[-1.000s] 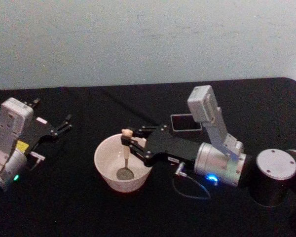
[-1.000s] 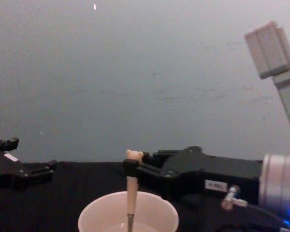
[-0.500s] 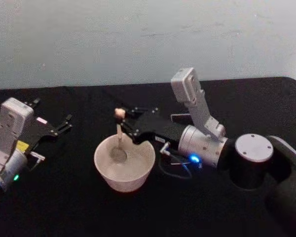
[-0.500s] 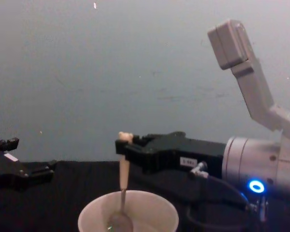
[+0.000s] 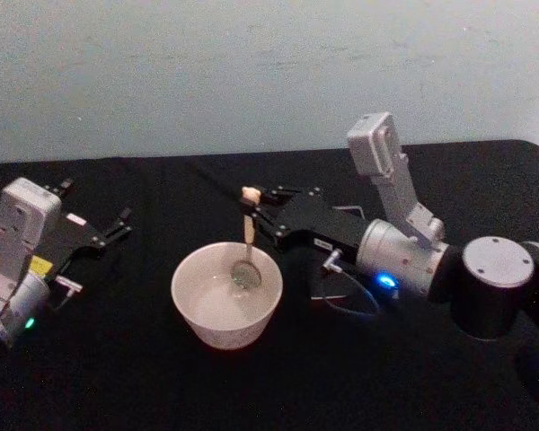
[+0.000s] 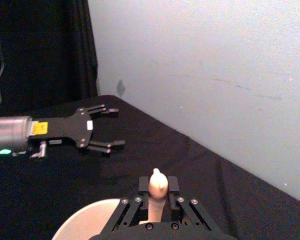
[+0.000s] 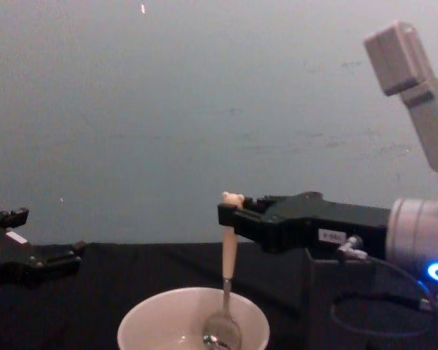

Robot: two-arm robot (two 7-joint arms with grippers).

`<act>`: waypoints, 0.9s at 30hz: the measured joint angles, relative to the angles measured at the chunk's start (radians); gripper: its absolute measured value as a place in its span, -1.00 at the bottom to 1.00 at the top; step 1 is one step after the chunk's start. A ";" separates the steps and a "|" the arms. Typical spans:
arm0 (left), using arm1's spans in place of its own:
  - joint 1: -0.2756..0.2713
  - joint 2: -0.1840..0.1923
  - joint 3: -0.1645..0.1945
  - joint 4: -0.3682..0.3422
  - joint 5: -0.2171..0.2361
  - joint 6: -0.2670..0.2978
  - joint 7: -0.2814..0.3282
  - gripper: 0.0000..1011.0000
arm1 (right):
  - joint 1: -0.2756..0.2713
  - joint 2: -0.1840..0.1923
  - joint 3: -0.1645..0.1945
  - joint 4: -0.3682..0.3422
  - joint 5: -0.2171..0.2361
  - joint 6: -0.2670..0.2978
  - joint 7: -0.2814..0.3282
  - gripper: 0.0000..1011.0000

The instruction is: Pick up the stirring spoon with one hand, stir inside the cup, then place it back in its original position.

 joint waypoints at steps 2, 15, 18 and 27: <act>0.000 0.000 0.000 0.000 0.000 0.000 0.000 0.98 | -0.014 0.018 0.004 -0.021 0.011 0.008 0.010 -0.56; 0.000 0.000 0.000 0.000 0.000 0.000 0.000 0.98 | -0.068 0.074 0.007 -0.122 0.099 0.072 0.030 -0.56; 0.000 0.000 0.000 0.000 0.000 0.000 0.000 0.98 | -0.069 0.070 0.010 -0.127 0.115 0.083 0.016 -0.56; 0.000 0.000 0.000 0.000 0.000 0.000 0.000 0.98 | -0.057 0.053 0.040 -0.141 0.178 0.127 -0.055 -0.56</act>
